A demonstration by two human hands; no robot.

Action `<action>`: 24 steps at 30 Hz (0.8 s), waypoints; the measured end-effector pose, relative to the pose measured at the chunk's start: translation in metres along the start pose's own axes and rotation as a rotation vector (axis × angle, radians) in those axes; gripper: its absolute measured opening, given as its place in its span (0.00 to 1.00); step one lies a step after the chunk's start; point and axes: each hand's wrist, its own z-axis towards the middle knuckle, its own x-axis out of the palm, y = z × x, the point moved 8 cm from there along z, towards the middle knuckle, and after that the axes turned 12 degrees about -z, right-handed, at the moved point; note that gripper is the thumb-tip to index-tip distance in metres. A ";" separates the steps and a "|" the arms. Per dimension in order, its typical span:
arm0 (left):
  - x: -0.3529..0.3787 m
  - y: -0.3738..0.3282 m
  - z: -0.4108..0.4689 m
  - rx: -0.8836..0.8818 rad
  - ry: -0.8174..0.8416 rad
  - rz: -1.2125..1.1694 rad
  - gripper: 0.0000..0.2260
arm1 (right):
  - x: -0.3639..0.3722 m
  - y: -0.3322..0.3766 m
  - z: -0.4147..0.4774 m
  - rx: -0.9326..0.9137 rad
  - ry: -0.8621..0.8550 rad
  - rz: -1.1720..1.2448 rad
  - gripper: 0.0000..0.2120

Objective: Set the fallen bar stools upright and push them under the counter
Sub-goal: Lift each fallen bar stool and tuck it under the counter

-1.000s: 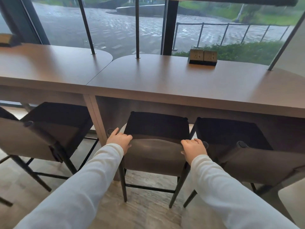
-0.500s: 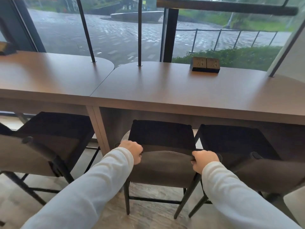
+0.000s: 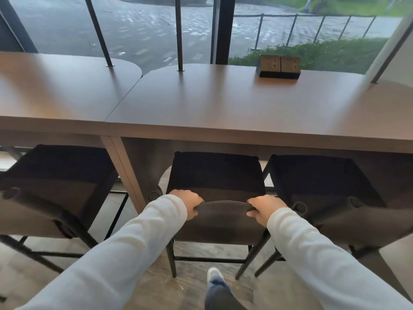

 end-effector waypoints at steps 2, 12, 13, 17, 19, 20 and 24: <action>-0.002 0.001 0.003 -0.001 0.005 -0.024 0.11 | -0.001 -0.001 0.000 -0.006 0.014 0.036 0.12; 0.003 0.006 0.015 0.028 0.136 -0.070 0.12 | 0.002 0.012 0.003 -0.093 0.138 0.079 0.13; 0.003 0.006 0.014 0.027 0.142 -0.061 0.12 | 0.002 0.013 0.004 -0.101 0.156 0.070 0.13; 0.006 0.003 0.010 0.024 0.145 -0.018 0.13 | 0.004 0.024 0.005 -0.106 0.205 0.010 0.17; 0.005 0.002 0.008 0.021 0.134 0.011 0.13 | 0.004 0.025 0.004 -0.091 0.200 0.004 0.18; 0.006 0.003 0.006 0.013 0.134 0.022 0.13 | 0.004 0.025 0.003 -0.084 0.195 0.003 0.17; 0.008 0.002 -0.001 0.001 0.115 0.093 0.13 | 0.004 0.022 -0.003 -0.062 0.158 -0.010 0.15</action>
